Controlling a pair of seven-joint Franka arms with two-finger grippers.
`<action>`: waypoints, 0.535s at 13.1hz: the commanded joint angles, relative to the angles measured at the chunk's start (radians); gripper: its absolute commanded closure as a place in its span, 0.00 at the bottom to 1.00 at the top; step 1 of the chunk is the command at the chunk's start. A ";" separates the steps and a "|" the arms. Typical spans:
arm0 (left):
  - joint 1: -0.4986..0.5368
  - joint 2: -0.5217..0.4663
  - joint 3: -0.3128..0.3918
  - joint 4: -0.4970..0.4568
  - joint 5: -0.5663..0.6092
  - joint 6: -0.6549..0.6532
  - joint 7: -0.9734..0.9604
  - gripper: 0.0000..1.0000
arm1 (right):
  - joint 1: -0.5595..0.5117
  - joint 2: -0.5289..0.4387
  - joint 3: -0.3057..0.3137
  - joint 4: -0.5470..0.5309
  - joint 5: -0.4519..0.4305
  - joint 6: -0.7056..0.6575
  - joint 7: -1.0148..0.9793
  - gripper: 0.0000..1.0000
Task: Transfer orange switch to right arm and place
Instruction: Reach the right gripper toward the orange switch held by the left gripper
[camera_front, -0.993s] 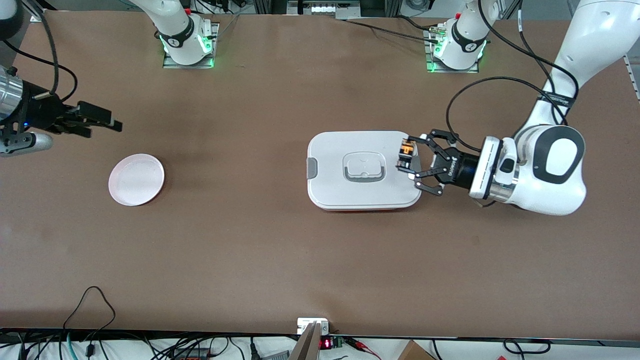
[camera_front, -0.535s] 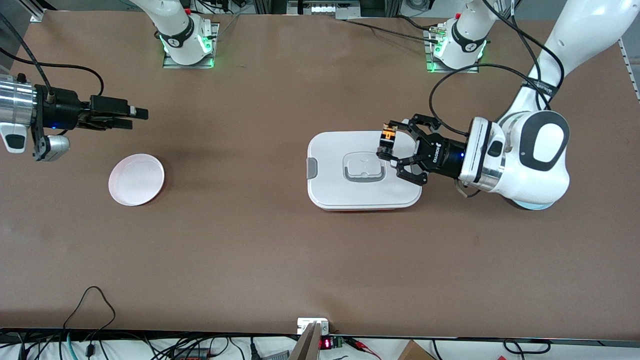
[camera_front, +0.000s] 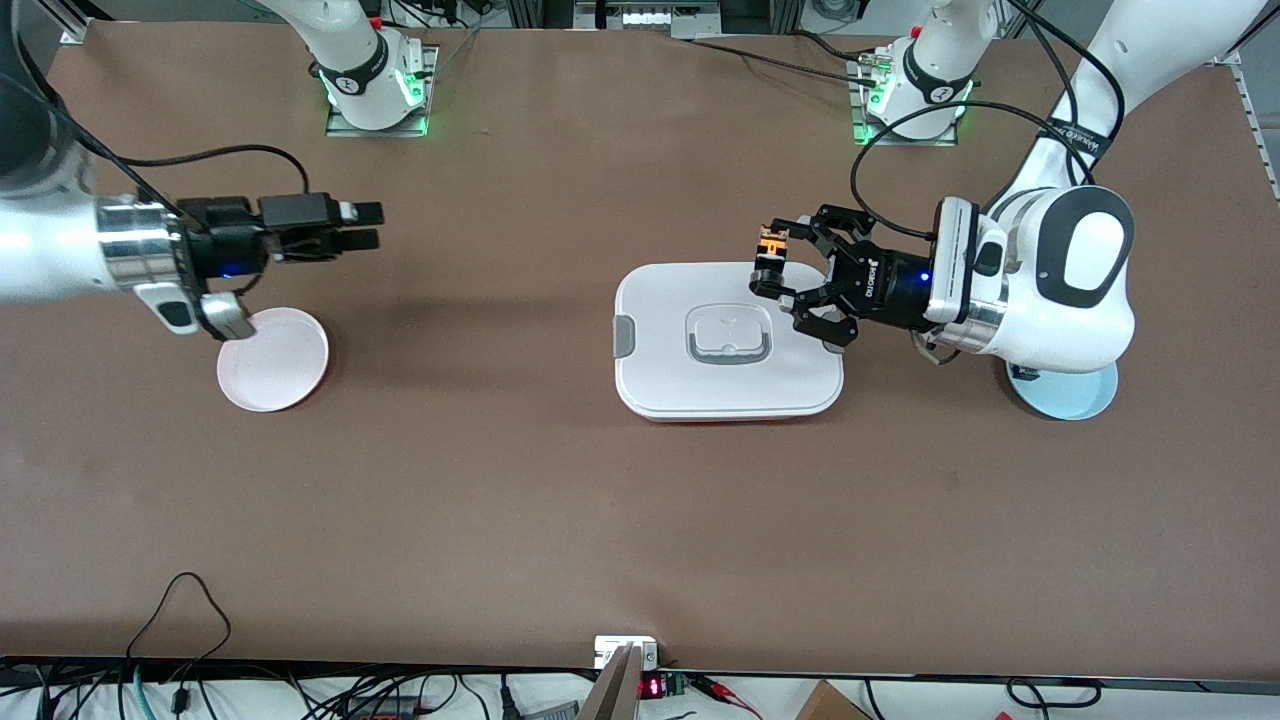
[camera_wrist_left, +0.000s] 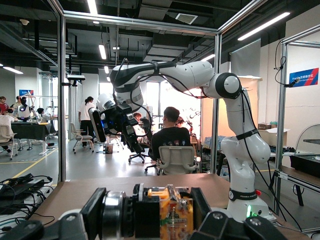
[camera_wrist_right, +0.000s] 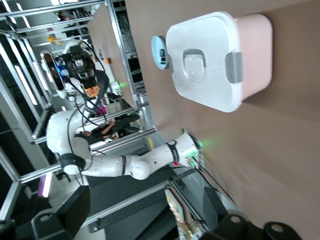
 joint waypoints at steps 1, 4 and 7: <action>0.022 -0.043 -0.014 -0.041 -0.034 0.009 0.032 1.00 | 0.077 -0.008 0.000 -0.033 0.082 0.105 -0.003 0.00; 0.022 -0.046 -0.014 -0.041 -0.034 0.009 0.034 1.00 | 0.207 0.063 -0.001 -0.033 0.331 0.161 -0.004 0.00; 0.022 -0.046 -0.013 -0.041 -0.034 0.009 0.034 1.00 | 0.321 0.065 0.000 -0.028 0.418 0.294 -0.007 0.00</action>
